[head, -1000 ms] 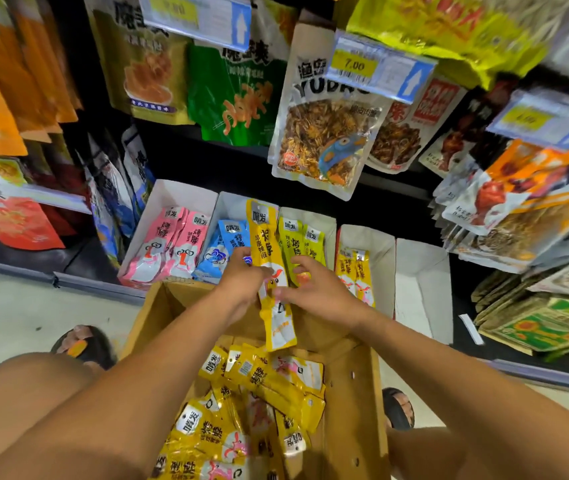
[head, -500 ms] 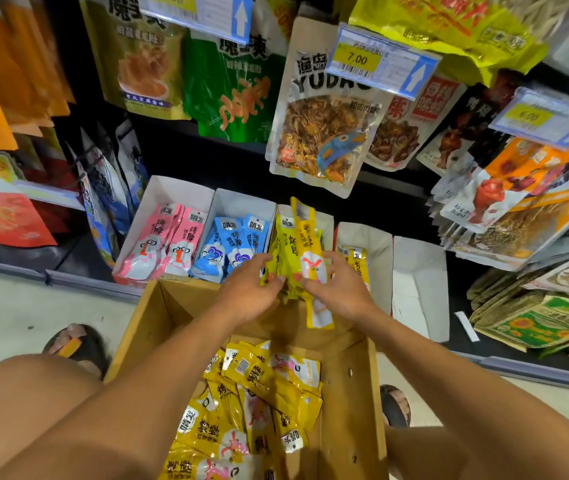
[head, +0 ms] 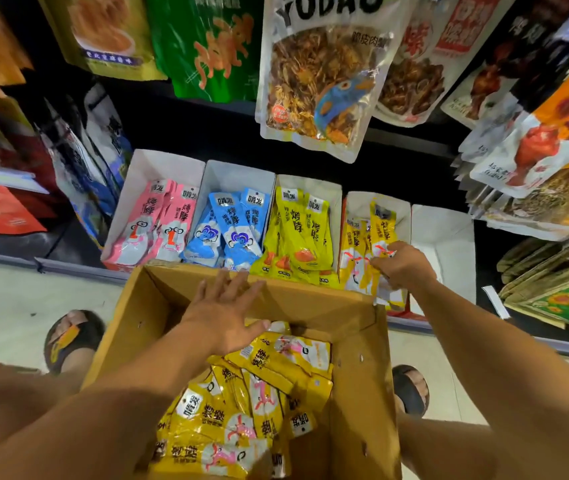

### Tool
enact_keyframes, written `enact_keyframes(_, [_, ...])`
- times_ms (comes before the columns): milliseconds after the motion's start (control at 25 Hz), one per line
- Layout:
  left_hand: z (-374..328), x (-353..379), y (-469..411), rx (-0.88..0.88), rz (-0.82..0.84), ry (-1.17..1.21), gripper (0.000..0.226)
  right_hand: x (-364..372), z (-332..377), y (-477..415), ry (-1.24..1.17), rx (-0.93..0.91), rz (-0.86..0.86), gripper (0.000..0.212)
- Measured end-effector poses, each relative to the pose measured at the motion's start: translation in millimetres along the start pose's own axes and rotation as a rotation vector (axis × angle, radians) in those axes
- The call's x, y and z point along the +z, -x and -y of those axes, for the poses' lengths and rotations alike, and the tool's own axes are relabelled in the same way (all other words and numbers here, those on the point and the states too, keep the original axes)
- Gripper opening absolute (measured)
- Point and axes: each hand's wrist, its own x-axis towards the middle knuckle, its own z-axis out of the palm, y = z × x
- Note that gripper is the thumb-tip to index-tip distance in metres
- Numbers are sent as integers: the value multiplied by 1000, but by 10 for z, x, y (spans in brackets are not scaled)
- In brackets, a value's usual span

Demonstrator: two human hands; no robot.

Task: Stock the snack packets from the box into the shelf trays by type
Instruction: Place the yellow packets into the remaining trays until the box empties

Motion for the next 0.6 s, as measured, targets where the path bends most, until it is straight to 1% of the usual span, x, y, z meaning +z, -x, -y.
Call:
enact_keyframes(200, [27,37,-12,-13,30,-26,85,329,-176,-317,43,28,-4,76])
enact_keyframes(320, [10,62,-32,-29,39,-41,86,470,-196,-360,55,20,-26,72])
enact_keyframes(600, [33,72,-37,-29,44,-30,85,639,-272,-409,52,-14,6,65])
